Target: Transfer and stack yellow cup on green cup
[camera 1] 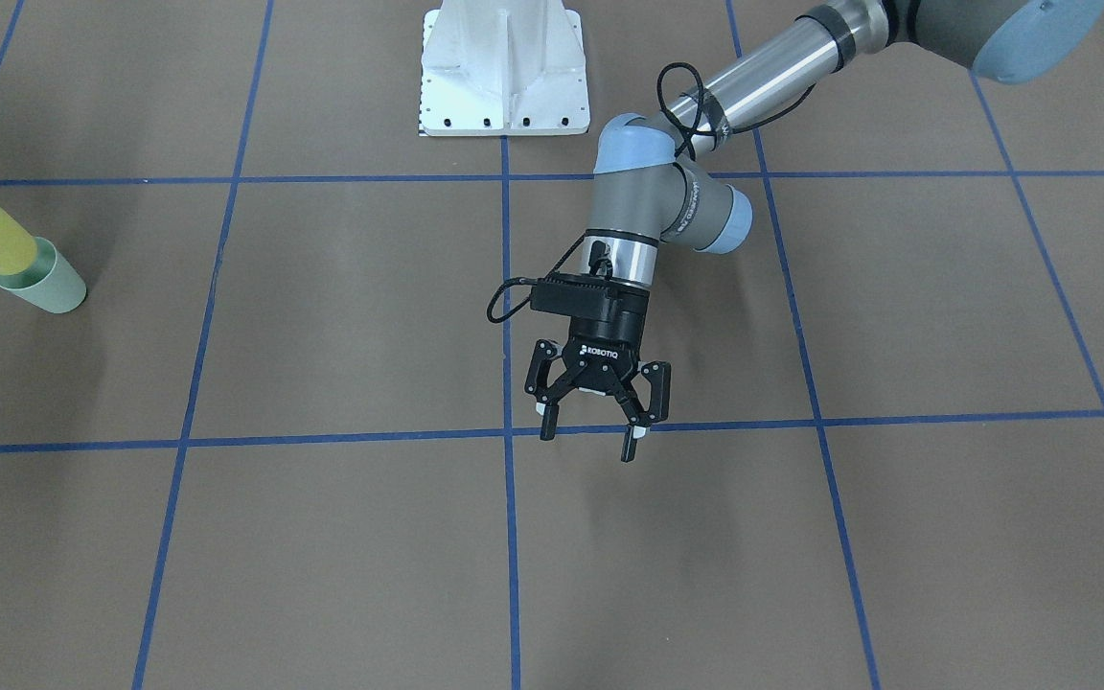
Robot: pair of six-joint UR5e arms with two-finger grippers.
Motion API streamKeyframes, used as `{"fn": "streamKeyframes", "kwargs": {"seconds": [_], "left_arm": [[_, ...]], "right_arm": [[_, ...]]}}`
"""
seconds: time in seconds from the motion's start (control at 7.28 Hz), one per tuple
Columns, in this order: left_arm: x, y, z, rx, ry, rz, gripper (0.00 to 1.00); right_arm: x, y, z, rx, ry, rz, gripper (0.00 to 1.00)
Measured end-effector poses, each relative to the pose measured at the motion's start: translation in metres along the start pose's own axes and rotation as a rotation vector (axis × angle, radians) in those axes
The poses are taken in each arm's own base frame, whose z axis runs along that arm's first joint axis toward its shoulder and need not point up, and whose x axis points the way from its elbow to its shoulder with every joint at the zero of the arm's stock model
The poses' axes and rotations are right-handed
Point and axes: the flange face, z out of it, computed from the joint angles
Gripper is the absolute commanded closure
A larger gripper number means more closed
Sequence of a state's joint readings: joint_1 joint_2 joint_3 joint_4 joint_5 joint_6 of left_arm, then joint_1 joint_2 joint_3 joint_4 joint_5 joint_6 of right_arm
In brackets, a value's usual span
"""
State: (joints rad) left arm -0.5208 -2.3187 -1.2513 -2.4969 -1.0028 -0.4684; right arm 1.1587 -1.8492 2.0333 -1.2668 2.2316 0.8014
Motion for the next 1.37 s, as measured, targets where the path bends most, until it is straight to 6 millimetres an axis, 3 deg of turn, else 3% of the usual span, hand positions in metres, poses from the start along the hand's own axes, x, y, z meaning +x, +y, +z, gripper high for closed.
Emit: {"fn": "streamKeyframes", "kwargs": {"seconds": [0.27, 1.1, 1.24, 1.37], "left_arm": [[-0.001, 0.0, 0.0, -0.001, 0.0, 0.0, 0.01], [0.0, -0.003, -0.001, 0.002, 0.002, -0.003, 0.01], [0.0, -0.003, -0.002, 0.004, 0.003, -0.004, 0.01], [0.0, -0.004, -0.002, 0.004, 0.004, -0.005, 0.01]], "right_arm": [[0.012, -0.003, 0.016, -0.009, -0.024, -0.007, 1.0], [0.017, 0.001, 0.026, -0.056, -0.05, -0.005, 1.0], [0.016, 0.0, 0.028, -0.06, -0.05, -0.004, 0.74], [0.015, -0.002, 0.03, -0.062, -0.05, -0.003, 0.01]]}}
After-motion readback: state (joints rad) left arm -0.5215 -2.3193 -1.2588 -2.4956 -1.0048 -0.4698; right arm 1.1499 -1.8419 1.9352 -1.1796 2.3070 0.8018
